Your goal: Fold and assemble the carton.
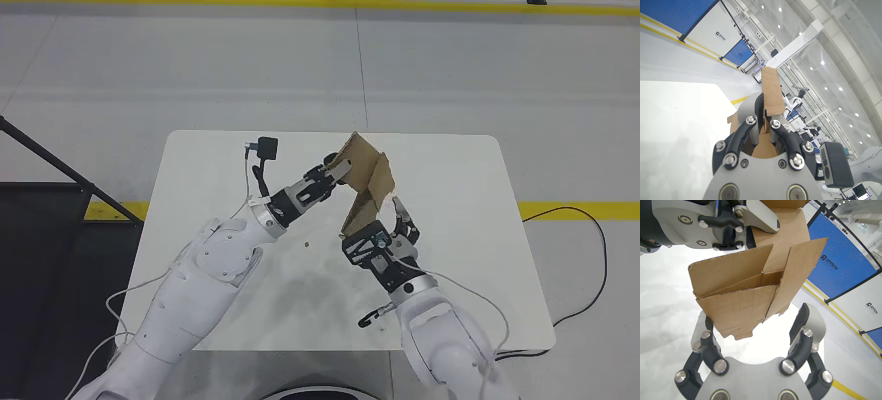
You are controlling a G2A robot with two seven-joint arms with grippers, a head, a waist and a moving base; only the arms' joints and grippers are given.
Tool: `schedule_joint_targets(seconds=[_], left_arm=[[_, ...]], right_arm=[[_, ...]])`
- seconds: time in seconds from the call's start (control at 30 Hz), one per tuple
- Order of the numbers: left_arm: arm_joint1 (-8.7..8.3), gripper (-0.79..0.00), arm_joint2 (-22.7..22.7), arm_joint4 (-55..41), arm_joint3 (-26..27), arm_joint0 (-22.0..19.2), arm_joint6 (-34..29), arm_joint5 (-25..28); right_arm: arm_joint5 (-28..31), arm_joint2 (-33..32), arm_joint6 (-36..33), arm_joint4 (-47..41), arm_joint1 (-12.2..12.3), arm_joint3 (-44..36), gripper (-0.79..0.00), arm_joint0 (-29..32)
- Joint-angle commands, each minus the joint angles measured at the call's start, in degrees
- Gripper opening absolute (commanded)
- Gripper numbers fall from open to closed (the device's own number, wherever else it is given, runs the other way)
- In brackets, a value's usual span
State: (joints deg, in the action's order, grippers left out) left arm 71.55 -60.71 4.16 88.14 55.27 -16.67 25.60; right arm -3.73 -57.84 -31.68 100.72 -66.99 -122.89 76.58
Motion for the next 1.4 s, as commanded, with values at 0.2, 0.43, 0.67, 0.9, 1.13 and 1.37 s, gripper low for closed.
schedule_joint_targets(seconds=[0.2,0.43,0.67,0.9,1.13,1.37], left_arm=[[0.18,-0.785,-0.3,-0.2,-0.3,0.2,-1.5,0.5],[0.22,-0.785,-1.2,0.4,-0.8,0.1,-2.3,0.8],[0.16,-0.785,-2.3,0.7,-0.9,0.2,-3.5,0.9],[-0.05,-0.785,-3.1,-1.1,-0.9,0.0,-8.2,1.2],[-0.28,-0.785,-3.4,-3.6,-1.5,-0.3,-13.8,1.8],[-0.55,-0.785,-3.9,-5.4,-1.5,-0.6,-18.2,2.5]], right_arm=[[-0.8,-2.3,1.7,0.7,-0.2,-0.9,0.0,2.2],[-0.3,-3.8,2.8,0.8,-0.4,-1.7,0.0,3.8],[1.4,-4.5,3.6,1.4,-0.7,-1.9,0.0,4.5],[3.3,-5.8,5.1,1.8,-0.8,-1.5,0.0,5.0],[3.6,-7.3,5.9,2.3,-1.0,-1.5,0.0,5.5],[4.6,-8.7,6.4,2.2,-1.2,-1.8,0.0,6.2]])
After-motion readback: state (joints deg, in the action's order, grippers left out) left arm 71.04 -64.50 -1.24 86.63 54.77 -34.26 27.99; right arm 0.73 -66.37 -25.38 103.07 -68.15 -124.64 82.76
